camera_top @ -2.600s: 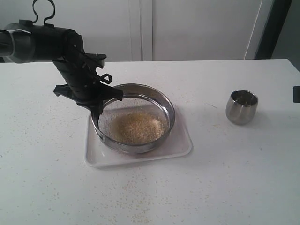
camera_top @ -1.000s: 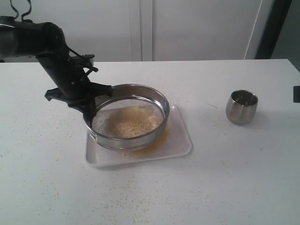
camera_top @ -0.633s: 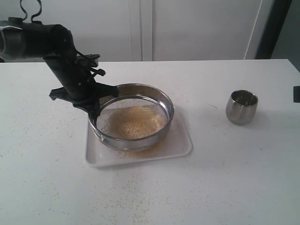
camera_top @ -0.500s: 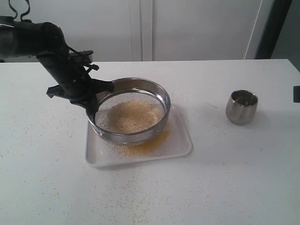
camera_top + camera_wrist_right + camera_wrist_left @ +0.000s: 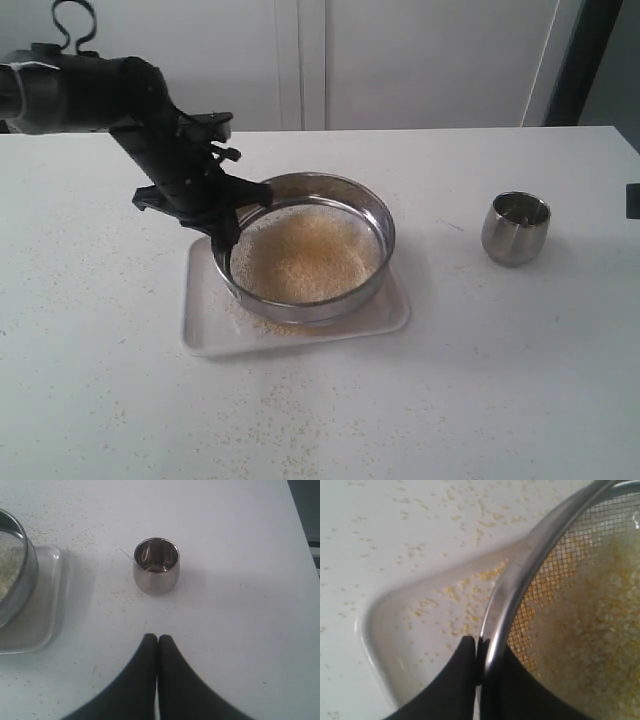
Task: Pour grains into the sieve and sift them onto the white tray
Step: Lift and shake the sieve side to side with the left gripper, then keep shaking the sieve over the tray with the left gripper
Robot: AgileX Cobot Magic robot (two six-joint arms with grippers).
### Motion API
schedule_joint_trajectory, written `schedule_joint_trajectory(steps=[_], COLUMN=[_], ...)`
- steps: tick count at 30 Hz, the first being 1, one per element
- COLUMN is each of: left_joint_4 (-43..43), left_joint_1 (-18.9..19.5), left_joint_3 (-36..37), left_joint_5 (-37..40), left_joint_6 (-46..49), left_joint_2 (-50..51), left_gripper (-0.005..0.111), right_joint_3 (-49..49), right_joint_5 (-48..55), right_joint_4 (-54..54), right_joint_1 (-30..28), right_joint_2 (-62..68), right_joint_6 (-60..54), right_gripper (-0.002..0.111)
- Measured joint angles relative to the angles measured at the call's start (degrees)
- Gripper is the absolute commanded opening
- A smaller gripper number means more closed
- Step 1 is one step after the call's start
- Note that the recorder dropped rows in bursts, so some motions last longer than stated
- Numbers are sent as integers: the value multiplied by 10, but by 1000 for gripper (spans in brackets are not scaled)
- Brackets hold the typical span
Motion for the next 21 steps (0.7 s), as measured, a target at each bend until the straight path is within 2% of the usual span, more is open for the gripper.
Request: schedule_joint_trajectory(steps=[2,4,7,10,12,15,18,21], left_joint_4=[27,27,1,3,19,-19,-27,-19], left_joint_1=[0,19,28,3,-2,21,9,37], left_joint_3=[0,0,0,0,0,0,0,1], left_joint_5=[18,24,-7,-24,-4,-13,-11,8], left_joint_6=[-43,-74,-50,-26,-42,-59,-5,-57], left_joint_2=[-1,-1,3,8,8,8,12,-3], left_gripper=[0,0,0,0,0,0,0,0], right_joint_3=[0,0,0,0,0,0,0,0], right_joint_5=[0,0,0,0,0,0,0,0], right_joint_4=[0,0,0,0,0,0,0,0], right_joint_1=[0,0,0,0,0,0,0,0], right_joint_2=[0,0,0,0,0,0,0,0], right_joint_6=[0,0,0,0,0,0,0,0], right_gripper=[0,0,0,0,0,0,0,0])
